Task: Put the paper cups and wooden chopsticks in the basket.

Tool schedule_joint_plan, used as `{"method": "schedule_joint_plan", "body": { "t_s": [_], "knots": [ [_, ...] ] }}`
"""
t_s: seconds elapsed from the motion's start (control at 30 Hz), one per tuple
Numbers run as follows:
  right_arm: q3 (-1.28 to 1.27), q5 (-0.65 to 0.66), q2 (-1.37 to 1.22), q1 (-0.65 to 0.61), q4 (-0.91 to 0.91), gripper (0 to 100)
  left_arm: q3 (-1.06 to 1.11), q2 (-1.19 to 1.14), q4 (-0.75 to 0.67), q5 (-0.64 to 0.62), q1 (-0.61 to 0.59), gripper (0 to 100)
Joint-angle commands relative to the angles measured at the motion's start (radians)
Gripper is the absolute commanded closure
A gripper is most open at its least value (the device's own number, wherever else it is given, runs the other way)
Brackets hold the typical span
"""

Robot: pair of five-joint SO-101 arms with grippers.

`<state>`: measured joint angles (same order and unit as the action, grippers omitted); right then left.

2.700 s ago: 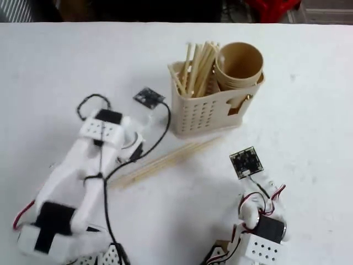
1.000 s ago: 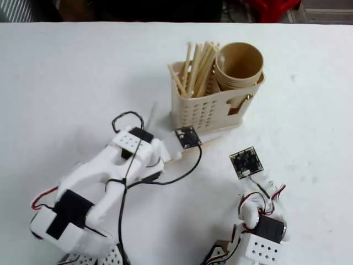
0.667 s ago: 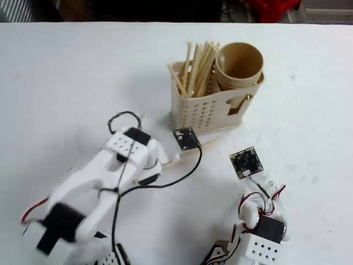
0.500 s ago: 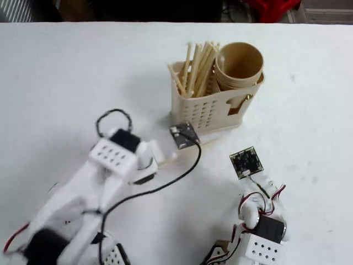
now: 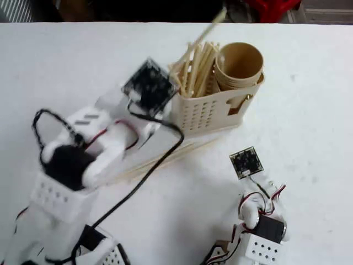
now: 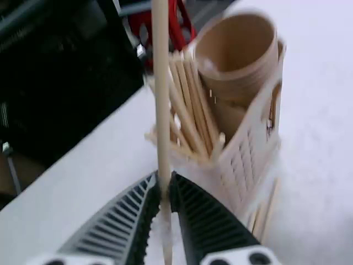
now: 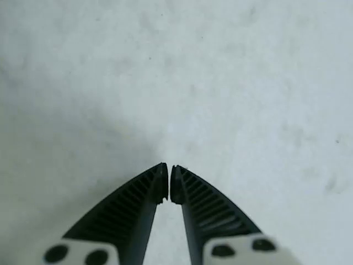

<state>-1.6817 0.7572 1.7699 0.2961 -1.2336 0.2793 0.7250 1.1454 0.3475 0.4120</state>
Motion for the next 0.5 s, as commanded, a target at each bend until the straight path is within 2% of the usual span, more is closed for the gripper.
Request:
{"method": "schedule_joint_plan", "body": {
  "t_s": [0.0, 0.13, 0.2, 0.27, 0.37, 0.47],
  "knots": [
    [-0.011, -0.002, 0.005, -0.012, -0.004, 96.7, -0.13, -0.139, -0.29, -0.138, 0.065, 98],
    [-0.011, -0.002, 0.005, -0.012, -0.004, 96.7, -0.203, -0.289, -0.52, -0.226, 0.073, 98],
    [-0.011, -0.002, 0.005, -0.01, -0.004, 96.7, -0.224, -0.351, -0.582, -0.249, 0.071, 98],
    [-0.011, -0.002, 0.005, -0.008, -0.004, 96.7, -0.236, -0.398, -0.588, -0.252, 0.071, 96],
    [-0.011, -0.002, 0.005, -0.008, -0.004, 96.7, -0.224, -0.44, -0.594, -0.253, 0.071, 88],
    [-0.011, -0.002, 0.005, -0.008, -0.004, 96.7, -0.195, -0.449, -0.594, -0.244, 0.07, 89]
  ]
}}
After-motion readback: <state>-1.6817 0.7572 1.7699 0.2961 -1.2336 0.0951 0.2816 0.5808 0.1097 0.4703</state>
